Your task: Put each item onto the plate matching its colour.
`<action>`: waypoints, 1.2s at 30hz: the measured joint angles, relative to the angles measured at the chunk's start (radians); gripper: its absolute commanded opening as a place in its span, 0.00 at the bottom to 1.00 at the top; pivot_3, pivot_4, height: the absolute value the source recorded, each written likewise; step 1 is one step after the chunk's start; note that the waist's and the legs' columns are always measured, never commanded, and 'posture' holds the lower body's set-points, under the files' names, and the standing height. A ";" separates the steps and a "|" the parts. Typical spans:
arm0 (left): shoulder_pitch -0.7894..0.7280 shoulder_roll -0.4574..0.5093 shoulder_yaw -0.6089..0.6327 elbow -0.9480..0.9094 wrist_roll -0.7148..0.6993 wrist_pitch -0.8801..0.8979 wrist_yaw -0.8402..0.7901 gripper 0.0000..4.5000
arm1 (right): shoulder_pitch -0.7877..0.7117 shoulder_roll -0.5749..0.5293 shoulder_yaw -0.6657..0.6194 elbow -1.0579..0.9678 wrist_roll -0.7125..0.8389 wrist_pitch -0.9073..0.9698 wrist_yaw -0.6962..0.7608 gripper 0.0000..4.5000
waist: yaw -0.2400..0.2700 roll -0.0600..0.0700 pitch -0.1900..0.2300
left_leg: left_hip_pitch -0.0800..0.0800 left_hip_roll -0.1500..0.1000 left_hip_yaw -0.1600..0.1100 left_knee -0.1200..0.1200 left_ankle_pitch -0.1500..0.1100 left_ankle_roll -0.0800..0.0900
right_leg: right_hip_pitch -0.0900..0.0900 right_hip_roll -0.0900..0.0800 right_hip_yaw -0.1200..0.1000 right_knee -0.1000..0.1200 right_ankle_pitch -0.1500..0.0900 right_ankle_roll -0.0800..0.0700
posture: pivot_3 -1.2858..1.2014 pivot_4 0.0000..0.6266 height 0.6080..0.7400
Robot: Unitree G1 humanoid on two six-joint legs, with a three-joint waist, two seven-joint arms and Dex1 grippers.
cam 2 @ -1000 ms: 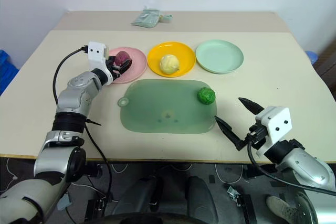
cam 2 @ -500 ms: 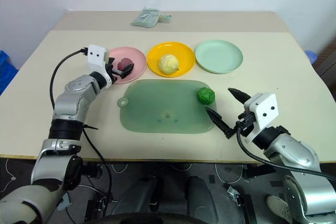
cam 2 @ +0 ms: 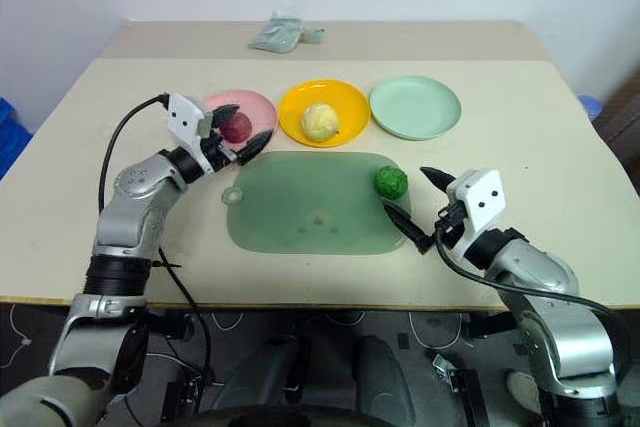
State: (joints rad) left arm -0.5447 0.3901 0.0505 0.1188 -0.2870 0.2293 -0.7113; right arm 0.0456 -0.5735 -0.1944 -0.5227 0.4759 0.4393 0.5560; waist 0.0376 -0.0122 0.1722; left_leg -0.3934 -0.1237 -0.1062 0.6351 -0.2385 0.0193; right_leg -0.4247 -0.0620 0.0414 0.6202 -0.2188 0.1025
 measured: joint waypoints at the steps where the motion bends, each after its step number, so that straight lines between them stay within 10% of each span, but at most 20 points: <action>1: 0.000 0.009 0.000 -0.007 -0.012 0.011 -0.021 0.98 | -0.012 0.003 0.010 0.016 -0.004 -0.004 0.000 1.00 | 0.000 0.000 0.000 | 0.000 0.000 0.000 0.000 0.000 0.000 | 0.000 0.000 0.000 0.000 0.000 0.000 | 0.52 0.24 1.00; 21: 0.059 0.107 -0.033 -0.139 -0.094 0.134 -0.201 0.98 | -0.308 0.102 0.212 0.500 -0.254 -0.193 0.014 1.00 | -0.007 0.000 0.000 | 0.000 0.000 0.000 -0.002 0.000 0.000 | -0.001 0.000 0.000 0.000 0.000 0.000 | 0.52 0.24 1.00; 28: 0.082 0.117 -0.032 -0.172 -0.096 0.138 -0.182 1.00 | -0.326 0.116 0.221 0.581 -0.298 -0.229 0.013 0.40 | -0.013 0.001 0.000 | 0.000 0.000 0.000 -0.002 0.001 -0.001 | -0.001 0.000 0.000 0.000 0.000 0.000 | 0.52 0.24 1.00; 36: 0.107 0.123 -0.027 -0.199 -0.097 0.157 -0.156 1.00 | -0.396 0.143 0.215 0.641 -0.306 -0.261 -0.010 0.38 | -0.031 0.001 0.000 | 0.000 0.000 0.000 -0.004 0.001 -0.001 | -0.002 0.001 0.000 0.001 0.000 -0.001 | 0.52 0.24 1.00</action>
State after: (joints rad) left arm -0.4377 0.5130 0.0237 -0.0798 -0.3843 0.3864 -0.8673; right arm -0.3499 -0.4307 0.0207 0.1185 0.1699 0.1779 0.5460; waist 0.0061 -0.0116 0.1724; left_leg -0.3929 -0.1238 -0.1064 0.6312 -0.2376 0.0180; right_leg -0.4272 -0.0615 0.0416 0.6210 -0.2186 0.1019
